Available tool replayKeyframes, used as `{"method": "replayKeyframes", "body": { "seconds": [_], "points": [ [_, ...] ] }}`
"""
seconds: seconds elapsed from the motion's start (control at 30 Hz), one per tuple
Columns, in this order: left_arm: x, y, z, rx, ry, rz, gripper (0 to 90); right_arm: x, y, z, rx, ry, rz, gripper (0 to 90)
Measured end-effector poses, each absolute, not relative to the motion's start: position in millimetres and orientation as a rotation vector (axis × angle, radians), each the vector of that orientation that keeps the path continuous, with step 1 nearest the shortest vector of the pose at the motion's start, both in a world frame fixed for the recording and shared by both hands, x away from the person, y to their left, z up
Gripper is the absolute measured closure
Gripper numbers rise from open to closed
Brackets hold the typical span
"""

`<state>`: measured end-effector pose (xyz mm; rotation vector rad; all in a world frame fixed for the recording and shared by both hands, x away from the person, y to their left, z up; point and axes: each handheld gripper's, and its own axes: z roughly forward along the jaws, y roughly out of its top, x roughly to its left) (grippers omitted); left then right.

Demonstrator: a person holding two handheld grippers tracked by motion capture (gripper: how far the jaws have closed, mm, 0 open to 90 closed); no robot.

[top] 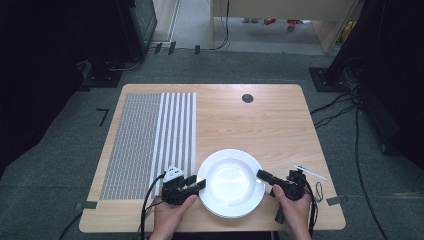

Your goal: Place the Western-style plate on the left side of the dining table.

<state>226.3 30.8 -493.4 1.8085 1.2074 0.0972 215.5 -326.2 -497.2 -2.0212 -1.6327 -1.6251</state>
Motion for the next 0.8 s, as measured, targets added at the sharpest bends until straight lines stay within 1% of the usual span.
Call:
{"method": "replayKeyframes", "body": {
  "seconds": [0.4,0.73,0.8],
  "points": [
    [226,30,-494,1.811,1.208,0.095,53.6,217,-331,-497,-1.965,-1.628,-1.604,75.9],
    [226,30,-494,1.813,1.204,0.094,52.2,211,-322,-487,-1.856,-1.770,-1.762,76.2],
    [226,30,-494,1.814,1.204,0.095,52.3,210,-320,-487,-1.848,-1.820,-1.787,77.9]
  ]
}}
